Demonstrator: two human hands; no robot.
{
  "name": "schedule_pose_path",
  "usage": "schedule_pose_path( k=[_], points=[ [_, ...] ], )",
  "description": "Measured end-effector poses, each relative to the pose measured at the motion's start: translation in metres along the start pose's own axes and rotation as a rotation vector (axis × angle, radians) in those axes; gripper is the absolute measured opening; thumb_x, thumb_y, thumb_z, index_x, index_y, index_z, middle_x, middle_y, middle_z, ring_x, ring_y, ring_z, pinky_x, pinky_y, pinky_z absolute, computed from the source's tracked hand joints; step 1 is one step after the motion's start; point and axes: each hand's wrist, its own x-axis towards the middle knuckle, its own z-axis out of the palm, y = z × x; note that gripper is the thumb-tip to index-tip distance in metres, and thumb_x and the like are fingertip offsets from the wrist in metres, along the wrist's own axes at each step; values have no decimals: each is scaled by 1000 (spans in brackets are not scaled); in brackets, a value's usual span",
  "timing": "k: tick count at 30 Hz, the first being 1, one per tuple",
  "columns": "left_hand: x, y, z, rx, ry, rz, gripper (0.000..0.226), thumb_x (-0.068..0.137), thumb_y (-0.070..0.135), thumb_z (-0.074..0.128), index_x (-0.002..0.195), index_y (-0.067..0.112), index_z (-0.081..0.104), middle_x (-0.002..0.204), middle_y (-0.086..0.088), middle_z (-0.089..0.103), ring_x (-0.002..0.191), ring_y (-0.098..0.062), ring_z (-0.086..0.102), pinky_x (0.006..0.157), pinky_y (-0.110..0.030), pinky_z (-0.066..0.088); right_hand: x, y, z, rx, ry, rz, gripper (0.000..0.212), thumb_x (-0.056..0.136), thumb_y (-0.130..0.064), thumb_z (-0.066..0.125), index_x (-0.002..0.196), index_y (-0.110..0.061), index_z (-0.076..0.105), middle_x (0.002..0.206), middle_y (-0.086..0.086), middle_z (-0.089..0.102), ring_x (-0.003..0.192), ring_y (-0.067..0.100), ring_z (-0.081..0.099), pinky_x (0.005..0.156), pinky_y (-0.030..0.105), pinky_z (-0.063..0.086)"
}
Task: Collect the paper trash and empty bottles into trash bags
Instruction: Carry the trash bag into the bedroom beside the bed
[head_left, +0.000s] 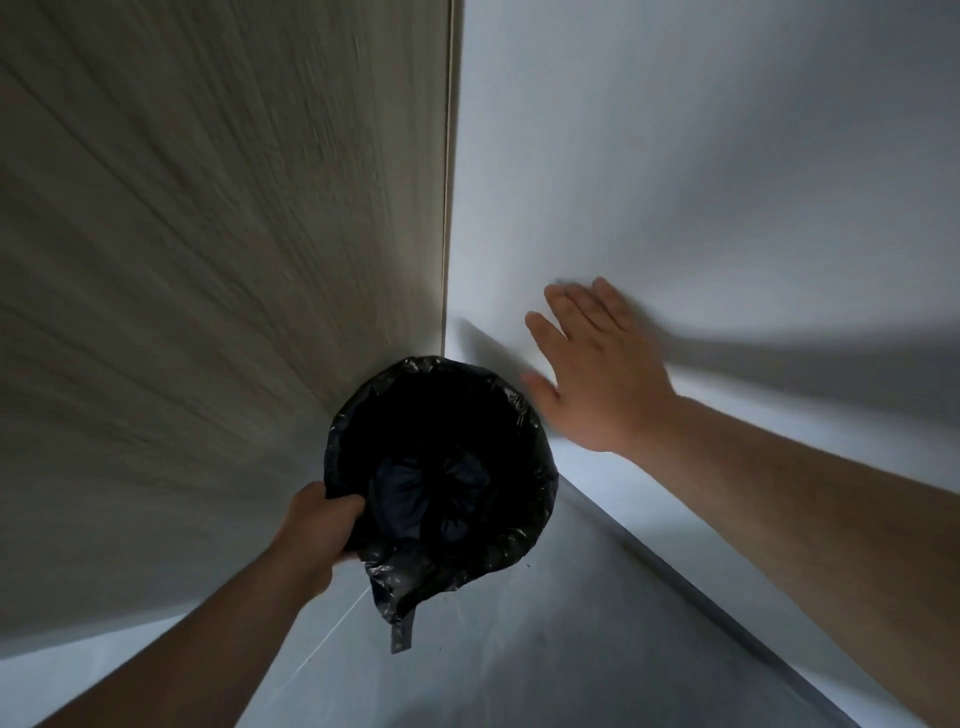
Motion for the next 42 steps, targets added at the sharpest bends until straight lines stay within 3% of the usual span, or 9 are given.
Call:
schedule_pose_path(
  k=[3,6,8,13,18,22,26,31,42],
  points=[
    [-43,22,-17,-32,-10,26,20,82,-9,45,96,-8,60,92,-23,64,82,-32,62,72,-38,52,-11,-12,-25,359,-190,280,42,88,-29,43,121,-6,56,122,16,57,117,35,50,104,42,37],
    [-91,50,-27,-18,-43,69,22,80,-9,46,99,-14,57,88,-21,63,81,-29,61,74,-38,49,-22,-10,-63,891,-355,632,20,87,-23,51,95,-7,60,84,5,60,79,24,57,67,32,44],
    [-125,74,-34,-15,-59,117,21,80,-8,48,97,-10,59,87,-21,63,79,-28,60,71,-37,48,-30,-2,-90,991,-283,694,10,81,-12,51,75,-6,57,64,4,53,60,22,51,54,30,35],
    [-219,123,-56,-20,-23,162,16,80,-6,49,92,-4,59,85,-25,62,74,-29,61,67,-35,50,-55,13,-180,1070,-164,705,21,77,-4,48,63,-18,56,51,-7,51,52,15,47,52,26,33],
    [-321,139,-84,-15,52,174,13,83,-4,48,94,-1,54,81,-18,59,68,-25,57,54,-27,47,-92,8,-271,1084,-171,614,23,79,-7,48,81,-20,67,70,-2,68,63,20,62,58,28,45],
    [-399,139,-124,-41,185,155,13,81,1,51,93,2,55,81,-17,59,66,-26,57,51,-28,45,-118,-14,-340,1101,-231,501,23,79,-6,47,80,-18,67,65,6,67,55,19,58,56,31,44],
    [-473,126,-166,-88,290,165,10,82,0,51,90,2,57,80,-19,60,65,-28,58,52,-30,47,-143,-49,-403,1116,-286,355,28,81,-8,49,90,-25,69,68,0,71,64,20,67,59,32,51],
    [-551,84,-237,-154,476,131,7,80,2,53,86,1,56,73,-19,56,63,-28,55,52,-30,42,-172,-122,-461,1075,-343,155,20,83,-9,50,87,-20,66,70,3,70,68,21,66,66,35,51],
    [-723,-60,-404,-467,796,65,19,75,7,59,93,8,62,90,-26,67,81,-39,68,64,-41,56,-208,-359,-558,1021,-442,-393,10,79,-11,53,75,-9,61,65,10,66,60,23,58,53,28,37]
  ],
)
